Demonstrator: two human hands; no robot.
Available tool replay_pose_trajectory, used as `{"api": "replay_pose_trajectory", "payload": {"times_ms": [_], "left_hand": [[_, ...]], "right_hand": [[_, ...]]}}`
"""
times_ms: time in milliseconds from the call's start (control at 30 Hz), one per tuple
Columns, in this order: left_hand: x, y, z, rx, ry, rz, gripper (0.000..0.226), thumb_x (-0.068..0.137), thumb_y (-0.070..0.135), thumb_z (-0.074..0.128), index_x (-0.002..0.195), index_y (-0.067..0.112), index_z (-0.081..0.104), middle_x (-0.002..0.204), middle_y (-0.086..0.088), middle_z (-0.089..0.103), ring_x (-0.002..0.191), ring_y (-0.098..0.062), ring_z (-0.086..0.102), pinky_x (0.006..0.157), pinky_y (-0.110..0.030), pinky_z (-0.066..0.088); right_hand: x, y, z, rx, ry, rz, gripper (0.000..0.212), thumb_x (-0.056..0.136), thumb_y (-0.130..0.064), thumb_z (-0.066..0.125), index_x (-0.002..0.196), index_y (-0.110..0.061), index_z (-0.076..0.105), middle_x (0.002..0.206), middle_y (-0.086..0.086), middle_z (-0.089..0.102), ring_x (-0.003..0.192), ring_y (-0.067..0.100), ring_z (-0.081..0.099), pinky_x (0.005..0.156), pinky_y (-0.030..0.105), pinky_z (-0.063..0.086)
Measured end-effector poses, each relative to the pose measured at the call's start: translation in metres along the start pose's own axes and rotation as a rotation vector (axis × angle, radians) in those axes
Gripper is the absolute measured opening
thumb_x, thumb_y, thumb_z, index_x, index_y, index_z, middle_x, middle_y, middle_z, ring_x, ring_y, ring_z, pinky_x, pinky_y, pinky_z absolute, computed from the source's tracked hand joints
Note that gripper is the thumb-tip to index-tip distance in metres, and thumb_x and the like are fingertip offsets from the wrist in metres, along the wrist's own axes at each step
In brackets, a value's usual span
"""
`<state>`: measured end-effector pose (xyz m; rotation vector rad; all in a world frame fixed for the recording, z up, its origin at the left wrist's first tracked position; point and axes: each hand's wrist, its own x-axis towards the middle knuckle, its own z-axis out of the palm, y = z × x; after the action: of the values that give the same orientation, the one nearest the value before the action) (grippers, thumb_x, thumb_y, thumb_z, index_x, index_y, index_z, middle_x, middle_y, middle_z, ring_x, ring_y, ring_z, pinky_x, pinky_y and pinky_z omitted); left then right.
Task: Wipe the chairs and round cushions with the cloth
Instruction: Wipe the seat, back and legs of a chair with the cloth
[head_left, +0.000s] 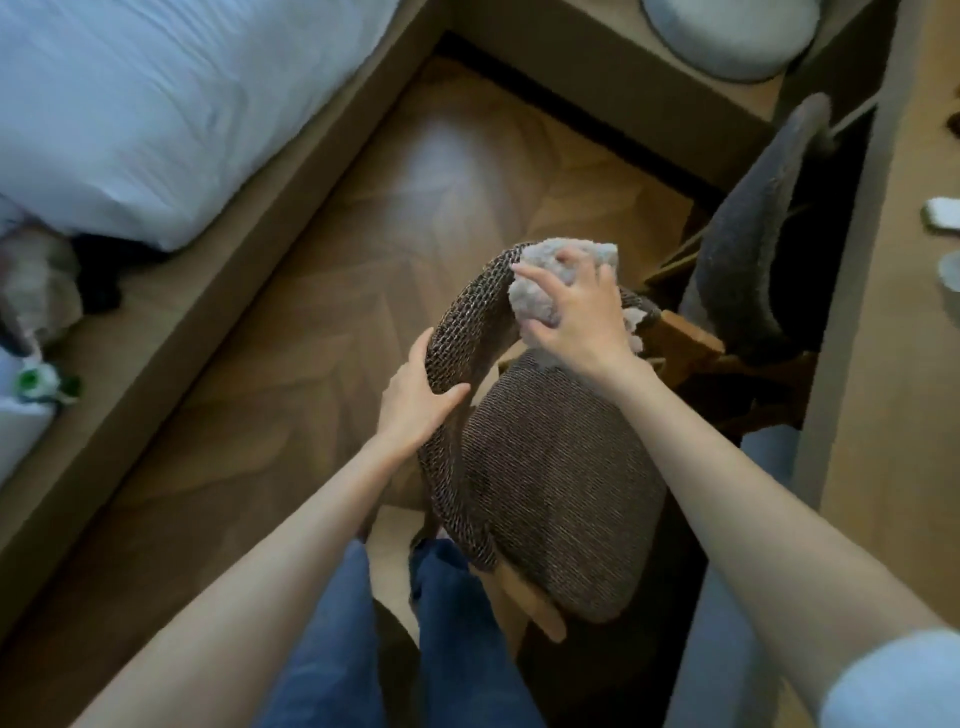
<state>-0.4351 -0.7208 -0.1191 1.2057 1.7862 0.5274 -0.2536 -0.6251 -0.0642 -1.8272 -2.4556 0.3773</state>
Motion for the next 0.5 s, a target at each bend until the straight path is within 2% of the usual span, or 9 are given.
{"api": "replay_pose_trajectory", "payload": {"times_ms": [100,167,233,333,500], "left_hand": [[-0.003,-0.008,0.011,-0.035,0.036,-0.069,0.080,0.081,0.035,0.073,0.146,0.033,0.025,0.134,-0.003,0.057,0.121,-0.030,0.054,0.099,-0.038,0.043],[-0.002,-0.015,0.017,-0.051,0.080,-0.112,0.078,0.079,0.040,0.074,0.143,0.036,0.028,0.129,-0.003,0.061,0.117,-0.031,0.058,0.097,-0.040,0.047],[-0.001,-0.018,0.022,-0.014,0.130,-0.133,0.075,0.078,0.045,0.072,0.140,0.039,0.031,0.123,-0.003,0.065,0.111,-0.032,0.061,0.093,-0.042,0.049],[0.002,-0.019,0.027,0.050,0.195,-0.123,0.064,0.083,0.048,0.066,0.137,0.038,0.035,0.112,-0.006,0.069,0.102,-0.035,0.064,0.087,-0.043,0.052],[0.006,-0.017,0.024,0.058,0.214,-0.070,0.052,0.087,0.043,0.063,0.134,0.037,0.042,0.108,-0.007,0.071,0.100,-0.035,0.065,0.086,-0.042,0.053]], "right_hand": [[0.036,-0.006,0.011,-0.154,-0.161,-0.168,0.085,0.074,-0.045,0.075,0.144,-0.050,0.027,0.156,-0.001,0.014,0.122,0.034,0.029,0.101,0.047,0.034],[0.055,-0.011,0.021,-0.268,-0.243,-0.330,0.094,0.069,-0.049,0.078,0.145,-0.051,0.024,0.158,-0.006,0.015,0.121,0.034,0.028,0.097,0.044,0.035],[0.067,-0.013,0.029,-0.354,-0.276,-0.462,0.087,0.067,-0.055,0.077,0.142,-0.049,0.033,0.152,-0.009,0.031,0.121,0.033,0.029,0.093,0.042,0.034],[0.075,-0.011,0.032,-0.349,-0.247,-0.501,0.069,0.070,-0.060,0.072,0.133,-0.041,0.049,0.134,-0.010,0.051,0.119,0.031,0.032,0.089,0.040,0.031],[0.082,-0.015,0.027,-0.353,-0.242,-0.542,0.059,0.072,-0.060,0.067,0.122,-0.031,0.059,0.117,-0.005,0.059,0.113,0.030,0.037,0.088,0.041,0.028]]}}
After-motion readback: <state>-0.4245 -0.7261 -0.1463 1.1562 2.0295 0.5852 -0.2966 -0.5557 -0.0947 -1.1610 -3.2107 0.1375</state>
